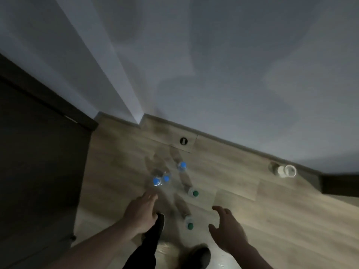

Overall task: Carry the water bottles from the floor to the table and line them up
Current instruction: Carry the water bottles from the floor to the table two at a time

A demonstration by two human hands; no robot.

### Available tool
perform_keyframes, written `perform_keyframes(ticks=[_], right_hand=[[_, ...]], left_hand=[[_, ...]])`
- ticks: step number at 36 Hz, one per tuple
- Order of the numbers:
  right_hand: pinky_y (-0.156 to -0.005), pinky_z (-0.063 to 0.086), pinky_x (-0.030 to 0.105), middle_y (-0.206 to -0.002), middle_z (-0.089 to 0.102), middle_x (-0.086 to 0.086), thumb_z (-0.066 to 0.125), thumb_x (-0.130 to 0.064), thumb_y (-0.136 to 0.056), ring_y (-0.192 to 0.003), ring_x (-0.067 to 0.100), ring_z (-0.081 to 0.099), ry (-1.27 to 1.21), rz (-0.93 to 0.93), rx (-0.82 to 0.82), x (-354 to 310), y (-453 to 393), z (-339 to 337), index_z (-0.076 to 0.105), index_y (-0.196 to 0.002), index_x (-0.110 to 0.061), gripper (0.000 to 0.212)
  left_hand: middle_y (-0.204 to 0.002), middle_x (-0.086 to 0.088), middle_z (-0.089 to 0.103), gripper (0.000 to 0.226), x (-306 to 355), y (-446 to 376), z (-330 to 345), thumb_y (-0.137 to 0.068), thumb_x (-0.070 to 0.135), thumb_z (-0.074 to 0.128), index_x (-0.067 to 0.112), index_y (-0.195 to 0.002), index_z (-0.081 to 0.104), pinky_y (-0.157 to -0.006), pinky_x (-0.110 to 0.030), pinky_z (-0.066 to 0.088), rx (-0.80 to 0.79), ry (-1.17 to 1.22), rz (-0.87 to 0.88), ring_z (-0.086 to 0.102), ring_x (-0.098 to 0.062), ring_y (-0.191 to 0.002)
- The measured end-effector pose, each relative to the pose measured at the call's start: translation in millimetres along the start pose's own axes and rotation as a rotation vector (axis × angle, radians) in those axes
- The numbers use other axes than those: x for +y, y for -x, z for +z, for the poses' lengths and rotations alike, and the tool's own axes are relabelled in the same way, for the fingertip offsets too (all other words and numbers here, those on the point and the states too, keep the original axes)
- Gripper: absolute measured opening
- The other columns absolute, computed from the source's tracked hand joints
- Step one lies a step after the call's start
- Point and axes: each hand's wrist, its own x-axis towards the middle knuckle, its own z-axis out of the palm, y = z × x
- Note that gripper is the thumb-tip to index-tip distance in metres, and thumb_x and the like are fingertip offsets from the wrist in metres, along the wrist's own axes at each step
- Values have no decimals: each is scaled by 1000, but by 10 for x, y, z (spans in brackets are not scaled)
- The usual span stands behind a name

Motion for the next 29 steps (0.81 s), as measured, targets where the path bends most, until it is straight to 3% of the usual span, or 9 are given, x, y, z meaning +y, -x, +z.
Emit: perform_keyframes(ticks=[6,10,14,17,20,26,29], right_hand=[[-96,48,34,-141,48,-2,61,-40,-90,-126,23,57,-87,132,-45,172,-974,940,39,-145,-33,60],[-93,49,36,-135,50,1,61,-36,-91,-120,26,59,-102,187,-61,312,-1486,1574,42,-139,-31,52],[-92,48,37,-132,46,3,67,-28,-89,-118,30,60,-82,219,-91,525,-1818,2150,42,-137,-30,54],[-91,49,37,-131,44,3,74,-37,-86,-115,30,60,-112,234,-112,672,-1980,2502,40,-137,-28,62],[-88,50,38,-127,44,3,75,-42,-85,-111,30,61,-162,241,-87,744,-2101,2766,40,-133,-27,61],[-81,50,37,-127,50,3,65,-35,-94,-104,29,63,-232,213,57,849,-2274,2983,40,-135,-23,50],[-75,43,34,-127,55,3,59,-34,-98,-106,28,62,-235,216,66,885,-2297,2961,35,-139,-23,49]], left_hand=[[-131,0,52,50,-23,-916,816,-89,34,55,24,-138,45,-96,-37,49,-24,-93,65,58,-25,-118],[-124,-1,54,45,89,-1550,1303,-92,29,53,25,-136,45,-86,-40,49,-11,-87,219,60,-28,-112],[-135,-4,52,45,300,-2173,1734,-98,34,52,27,-140,39,-86,-42,49,-78,-63,308,58,-28,-117],[-146,-5,46,59,486,-2535,1984,-99,37,54,31,-151,28,-93,-42,48,-97,-76,370,52,-30,-127],[-143,-9,47,65,643,-2764,2174,-99,37,54,32,-156,21,-88,-41,48,-82,-161,445,56,-34,-120],[-126,-13,51,41,818,-2927,2368,-102,31,52,26,-141,40,-75,-41,45,-33,-247,491,63,-37,-104],[-122,-11,56,33,854,-2909,2381,-103,31,51,23,-134,41,-70,-39,42,19,-318,510,65,-36,-100]])
